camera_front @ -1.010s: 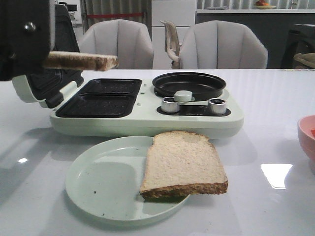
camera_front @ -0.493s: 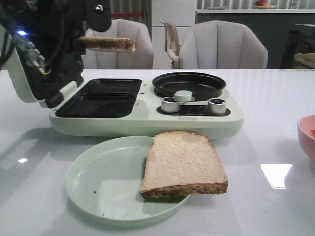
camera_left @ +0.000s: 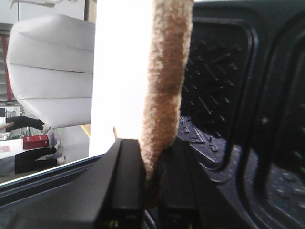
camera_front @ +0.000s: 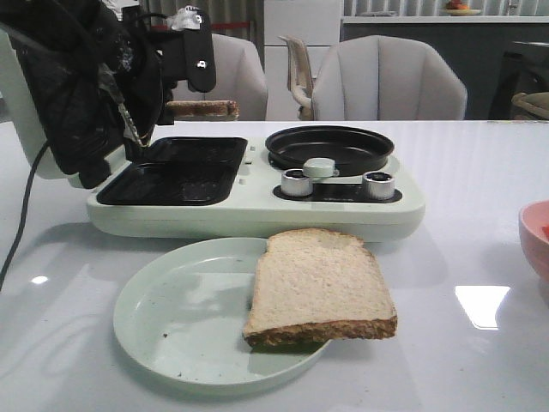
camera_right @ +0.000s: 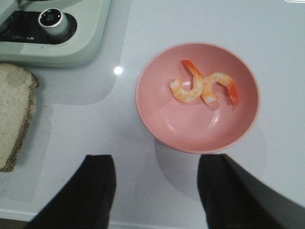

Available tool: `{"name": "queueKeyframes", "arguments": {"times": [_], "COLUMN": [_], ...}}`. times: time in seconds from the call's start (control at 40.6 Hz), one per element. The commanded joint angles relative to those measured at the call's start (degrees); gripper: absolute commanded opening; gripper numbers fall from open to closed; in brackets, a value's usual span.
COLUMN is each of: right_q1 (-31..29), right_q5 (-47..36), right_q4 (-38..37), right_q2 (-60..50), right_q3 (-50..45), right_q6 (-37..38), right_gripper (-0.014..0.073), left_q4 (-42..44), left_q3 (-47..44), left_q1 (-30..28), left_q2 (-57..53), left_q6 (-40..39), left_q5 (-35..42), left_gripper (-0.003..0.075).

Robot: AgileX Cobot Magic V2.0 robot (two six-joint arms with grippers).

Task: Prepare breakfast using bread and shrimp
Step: 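Move the bread with the left gripper onto the sandwich maker plate and release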

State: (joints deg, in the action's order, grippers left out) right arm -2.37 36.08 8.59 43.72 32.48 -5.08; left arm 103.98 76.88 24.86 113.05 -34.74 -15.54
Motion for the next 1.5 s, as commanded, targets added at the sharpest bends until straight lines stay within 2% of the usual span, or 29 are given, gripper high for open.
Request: {"name": "queueKeyframes", "arguments": {"times": [0.0,0.148,0.197,0.271,0.443,0.517,0.862,1.133,1.207,1.305,1.478], "right_q1": [0.2,0.2,0.2,0.2,0.2,0.2,0.2,0.2,0.2,0.2,0.2], "right_q5": [-3.9,-3.9,-3.9,-3.9,-3.9,-3.9,-3.9,-3.9,-3.9,-3.9,-3.9], "right_q4": [-0.1,-0.1,-0.1,-0.1,-0.1,-0.1,-0.1,-0.1,-0.1,-0.1,-0.1], "right_q2": [0.1,0.1,0.1,0.1,0.1,0.1,0.1,0.1,0.1,0.1,0.1], "right_q3": [1.6,1.6,1.6,1.6,1.6,1.6,1.6,1.6,1.6,1.6,1.6], "right_q6": [-0.5,-0.5,-0.5,-0.5,-0.5,-0.5,-0.5,-0.5,-0.5,-0.5,-0.5], "right_gripper": [0.0495,0.0495,0.0495,0.0495,0.0495,0.0495,0.0495,0.0495,0.0495,0.0495,0.0495], "left_q4": [2.0,2.0,2.0,2.0,2.0,2.0,2.0,2.0,2.0,2.0,2.0], "left_q3": [4.3,5.6,5.5,5.5,5.5,5.5,3.6,-5.2,-7.5,-11.4,-18.3], "left_q1": [-0.9,-1.9,-2.5,-3.6,-4.6,-4.6,-4.6,-3.7,-1.9,1.6,8.4], "left_q2": [-0.9,1.1,1.1,1.1,1.1,1.1,-0.8,-11.8,-15.0,-19.7,-28.9], "left_q6": [-0.9,-0.9,-0.9,-0.9,-0.9,-0.9,-1.0,-1.0,-2.2,-7.0,-14.9], "left_q5": [-1.8,-0.3,1.4,4.1,4.5,4.7,9.4,13.9,11.9,5.3,-1.8], "left_gripper": [0.0101,0.0109,0.0141,0.0225,0.0471,0.0529,0.0529,0.0529,0.0529,0.0529,0.0529]}}
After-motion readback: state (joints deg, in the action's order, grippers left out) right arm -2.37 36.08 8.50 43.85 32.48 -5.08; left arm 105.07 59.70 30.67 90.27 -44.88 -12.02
